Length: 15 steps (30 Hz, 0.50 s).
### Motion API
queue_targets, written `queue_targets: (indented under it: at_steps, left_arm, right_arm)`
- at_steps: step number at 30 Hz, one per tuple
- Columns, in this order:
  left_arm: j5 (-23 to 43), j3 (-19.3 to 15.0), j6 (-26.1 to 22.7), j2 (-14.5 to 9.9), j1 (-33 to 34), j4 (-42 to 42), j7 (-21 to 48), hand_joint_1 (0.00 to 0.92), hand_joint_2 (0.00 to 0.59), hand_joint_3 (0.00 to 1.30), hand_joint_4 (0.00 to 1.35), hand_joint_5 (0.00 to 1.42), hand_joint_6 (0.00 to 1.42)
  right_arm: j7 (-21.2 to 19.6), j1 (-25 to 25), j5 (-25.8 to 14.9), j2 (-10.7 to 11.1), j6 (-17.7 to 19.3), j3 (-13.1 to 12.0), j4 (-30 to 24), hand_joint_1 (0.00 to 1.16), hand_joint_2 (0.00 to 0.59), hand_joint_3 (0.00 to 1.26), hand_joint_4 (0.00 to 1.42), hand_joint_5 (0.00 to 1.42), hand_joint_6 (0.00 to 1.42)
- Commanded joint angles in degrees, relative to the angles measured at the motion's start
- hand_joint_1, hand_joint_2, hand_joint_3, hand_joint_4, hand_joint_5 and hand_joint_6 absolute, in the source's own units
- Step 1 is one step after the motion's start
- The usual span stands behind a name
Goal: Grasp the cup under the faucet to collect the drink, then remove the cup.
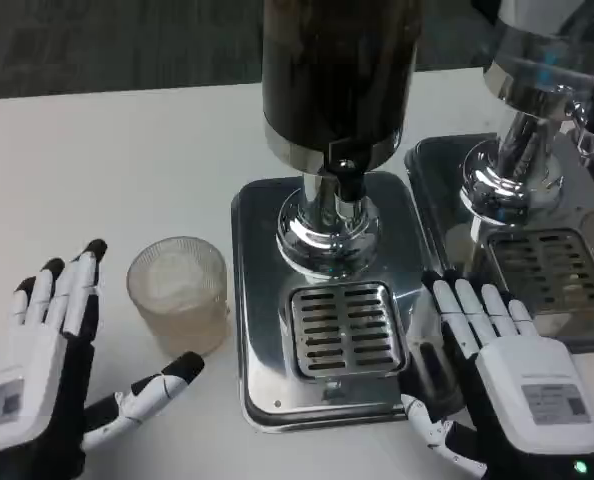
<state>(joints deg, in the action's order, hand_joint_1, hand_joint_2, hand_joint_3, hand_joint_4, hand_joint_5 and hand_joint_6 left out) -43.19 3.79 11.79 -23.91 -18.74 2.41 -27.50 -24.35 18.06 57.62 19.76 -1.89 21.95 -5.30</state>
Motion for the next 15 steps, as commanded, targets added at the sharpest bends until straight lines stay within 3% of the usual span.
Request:
queue_targets:
  at_steps: [1,6,10,15]
  left_arm:
    - [3.1,-1.6,0.5,-0.1,4.1,4.9,0.0,0.000,0.014,0.00,0.00,0.00,0.00]
    - [7.8,-1.9,2.8,-0.3,7.0,10.2,1.5,0.000,0.000,0.00,0.00,0.00,0.00]
    - [12.1,-1.9,12.5,-0.7,9.4,18.7,-1.0,0.000,0.000,0.00,0.00,0.00,0.00]
    - [12.3,-1.1,17.3,-1.3,13.0,27.1,-1.2,0.000,0.000,0.00,0.00,0.00,0.00]
  right_arm:
    - [-0.1,0.2,0.7,-0.7,-0.7,0.3,-0.5,0.31,0.457,0.01,0.00,0.00,0.05]
    - [0.0,0.2,1.0,-1.3,-0.9,0.3,-0.3,0.31,0.457,0.01,0.00,0.00,0.07]
    - [0.8,0.1,0.3,-0.9,-0.3,0.2,0.0,0.32,0.457,0.02,0.00,0.00,0.07]
    - [1.4,-0.5,0.1,-0.5,0.1,0.3,0.2,0.32,0.458,0.02,0.00,0.00,0.07]
